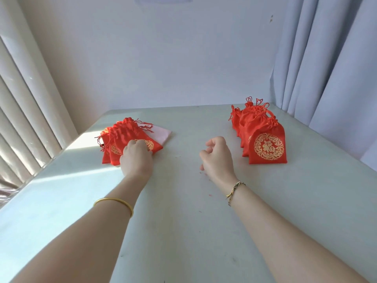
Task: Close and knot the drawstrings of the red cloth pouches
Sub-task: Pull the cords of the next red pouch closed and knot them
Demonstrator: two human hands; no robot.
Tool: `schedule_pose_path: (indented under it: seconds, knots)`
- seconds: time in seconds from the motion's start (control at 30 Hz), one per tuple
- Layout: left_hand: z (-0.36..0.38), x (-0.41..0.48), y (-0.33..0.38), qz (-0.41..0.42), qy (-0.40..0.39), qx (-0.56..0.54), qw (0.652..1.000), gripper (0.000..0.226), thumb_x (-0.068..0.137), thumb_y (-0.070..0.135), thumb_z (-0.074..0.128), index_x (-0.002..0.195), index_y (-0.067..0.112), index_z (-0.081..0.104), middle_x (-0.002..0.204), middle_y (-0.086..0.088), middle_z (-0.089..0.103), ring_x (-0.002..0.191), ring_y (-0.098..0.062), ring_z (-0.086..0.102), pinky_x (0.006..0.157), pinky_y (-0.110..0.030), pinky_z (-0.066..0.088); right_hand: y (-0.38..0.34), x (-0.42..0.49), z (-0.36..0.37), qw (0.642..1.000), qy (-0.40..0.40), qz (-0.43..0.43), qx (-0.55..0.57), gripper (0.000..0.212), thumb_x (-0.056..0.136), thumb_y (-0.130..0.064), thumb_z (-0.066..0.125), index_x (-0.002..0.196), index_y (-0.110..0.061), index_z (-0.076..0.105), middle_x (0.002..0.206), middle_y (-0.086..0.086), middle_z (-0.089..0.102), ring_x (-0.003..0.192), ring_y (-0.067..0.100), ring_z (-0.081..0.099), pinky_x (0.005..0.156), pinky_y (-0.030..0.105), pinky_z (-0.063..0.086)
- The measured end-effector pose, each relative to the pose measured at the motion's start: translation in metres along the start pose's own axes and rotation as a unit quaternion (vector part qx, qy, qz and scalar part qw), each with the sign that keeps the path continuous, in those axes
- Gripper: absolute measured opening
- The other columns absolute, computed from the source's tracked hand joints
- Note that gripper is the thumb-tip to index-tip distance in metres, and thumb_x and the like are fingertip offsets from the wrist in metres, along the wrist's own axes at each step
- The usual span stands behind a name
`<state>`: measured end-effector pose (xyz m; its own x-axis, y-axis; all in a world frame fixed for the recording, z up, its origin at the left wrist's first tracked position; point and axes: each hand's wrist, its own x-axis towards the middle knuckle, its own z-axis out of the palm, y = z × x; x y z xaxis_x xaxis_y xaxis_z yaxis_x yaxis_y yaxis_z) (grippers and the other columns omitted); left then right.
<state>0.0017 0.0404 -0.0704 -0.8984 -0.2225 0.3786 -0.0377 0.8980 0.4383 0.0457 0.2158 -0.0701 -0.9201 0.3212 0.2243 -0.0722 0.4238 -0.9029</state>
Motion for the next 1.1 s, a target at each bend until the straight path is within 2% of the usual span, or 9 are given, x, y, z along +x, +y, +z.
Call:
schedule_pose_path:
  seconds: [0.13, 0.2, 0.37, 0.47, 0.57, 0.7, 0.8, 0.97, 1.1]
  knots:
    - [-0.011, -0.010, 0.017, 0.064, -0.025, -0.066, 0.995, 0.005, 0.086, 0.016, 0.057, 0.086, 0.010, 0.058, 0.099, -0.009, 0.057, 0.094, -0.030, 0.054, 0.077, -0.038, 0.044, 0.000, -0.001, -0.001, 1.000, -0.004, 0.006, 0.015, 0.017, 0.081, -0.011, 0.048, 0.095, -0.018, 0.040, 0.093, 0.003, 0.051, 0.083, 0.034, 0.062, 0.070, 0.044, 0.053]
    - [-0.022, -0.021, 0.032, 0.106, -0.115, -0.131, 0.979, 0.006, 0.084, 0.016, 0.059, 0.078, 0.013, 0.057, 0.084, -0.004, 0.059, 0.078, -0.023, 0.055, 0.062, -0.030, 0.041, -0.001, 0.000, -0.003, 1.000, -0.001, 0.006, 0.020, 0.017, 0.082, -0.011, 0.049, 0.097, -0.015, 0.043, 0.096, 0.007, 0.054, 0.082, 0.030, 0.060, 0.069, 0.040, 0.051]
    - [-0.051, -0.047, 0.058, 0.143, -0.473, -0.242, 0.835, 0.008, 0.086, 0.016, 0.065, 0.080, 0.010, 0.064, 0.070, 0.000, 0.062, 0.062, -0.009, 0.057, 0.057, -0.018, 0.047, 0.000, 0.005, -0.009, 0.999, -0.020, 0.019, -0.021, 0.017, 0.084, -0.016, 0.054, 0.099, -0.011, 0.048, 0.101, 0.010, 0.061, 0.092, 0.031, 0.061, 0.082, 0.040, 0.049]
    - [-0.040, -0.038, 0.052, 0.096, -0.320, -0.236, 0.913, 0.016, 0.086, 0.019, 0.063, 0.096, 0.007, 0.065, 0.086, -0.002, 0.065, 0.078, -0.015, 0.061, 0.071, -0.028, 0.052, 0.000, 0.004, -0.015, 0.996, -0.061, 0.013, -0.059, 0.029, 0.079, -0.007, 0.058, 0.107, -0.007, 0.051, 0.100, 0.008, 0.056, 0.091, 0.027, 0.059, 0.073, 0.034, 0.049]
    - [-0.023, -0.031, 0.045, 0.052, -0.194, -0.029, 0.979, 0.044, 0.089, 0.035, 0.056, 0.124, 0.009, 0.053, 0.125, -0.012, 0.051, 0.118, -0.031, 0.044, 0.100, -0.036, 0.034, -0.002, 0.003, -0.024, 0.992, -0.105, 0.010, -0.070, 0.041, 0.074, 0.006, 0.060, 0.112, -0.006, 0.053, 0.091, 0.000, 0.050, 0.083, 0.019, 0.052, 0.054, 0.020, 0.041]
    - [-0.001, -0.031, 0.038, 0.031, -0.196, 0.011, 0.980, 0.043, 0.090, 0.037, 0.055, 0.122, 0.008, 0.054, 0.127, -0.014, 0.049, 0.121, -0.033, 0.040, 0.100, -0.035, 0.030, -0.004, 0.003, -0.028, 0.986, -0.153, 0.025, -0.054, 0.047, 0.069, 0.009, 0.065, 0.112, -0.007, 0.053, 0.082, -0.006, 0.045, 0.075, 0.013, 0.051, 0.056, 0.022, 0.043]
    - [0.002, -0.031, 0.036, 0.049, -0.164, -0.025, 0.985, 0.023, 0.086, 0.024, 0.060, 0.106, 0.013, 0.062, 0.117, -0.009, 0.059, 0.114, -0.030, 0.048, 0.094, -0.033, 0.033, -0.005, 0.004, -0.030, 0.985, -0.170, 0.031, -0.021, 0.049, 0.074, 0.007, 0.058, 0.119, -0.007, 0.046, 0.100, 0.005, 0.049, 0.059, 0.020, 0.059, 0.051, 0.029, 0.048]
    - [-0.025, -0.039, 0.048, 0.060, -0.174, -0.306, 0.934, 0.009, 0.087, 0.005, 0.058, 0.091, 0.014, 0.056, 0.088, -0.004, 0.059, 0.085, -0.019, 0.057, 0.072, -0.027, 0.043, -0.010, 0.006, -0.041, 0.982, -0.187, 0.012, -0.036, 0.056, 0.085, 0.005, 0.045, 0.138, -0.012, 0.035, 0.141, 0.008, 0.038, 0.049, 0.017, 0.056, 0.038, 0.021, 0.044]
    - [-0.050, -0.038, 0.051, 0.059, -0.191, -0.434, 0.878, 0.013, 0.090, 0.008, 0.057, 0.082, 0.018, 0.056, 0.078, -0.002, 0.057, 0.071, -0.015, 0.053, 0.068, -0.029, 0.045, -0.022, 0.012, -0.057, 0.981, -0.188, -0.034, -0.040, 0.028, 0.088, -0.001, 0.048, 0.115, -0.005, 0.056, 0.100, 0.010, 0.061, 0.052, 0.016, 0.057, 0.041, 0.022, 0.044]
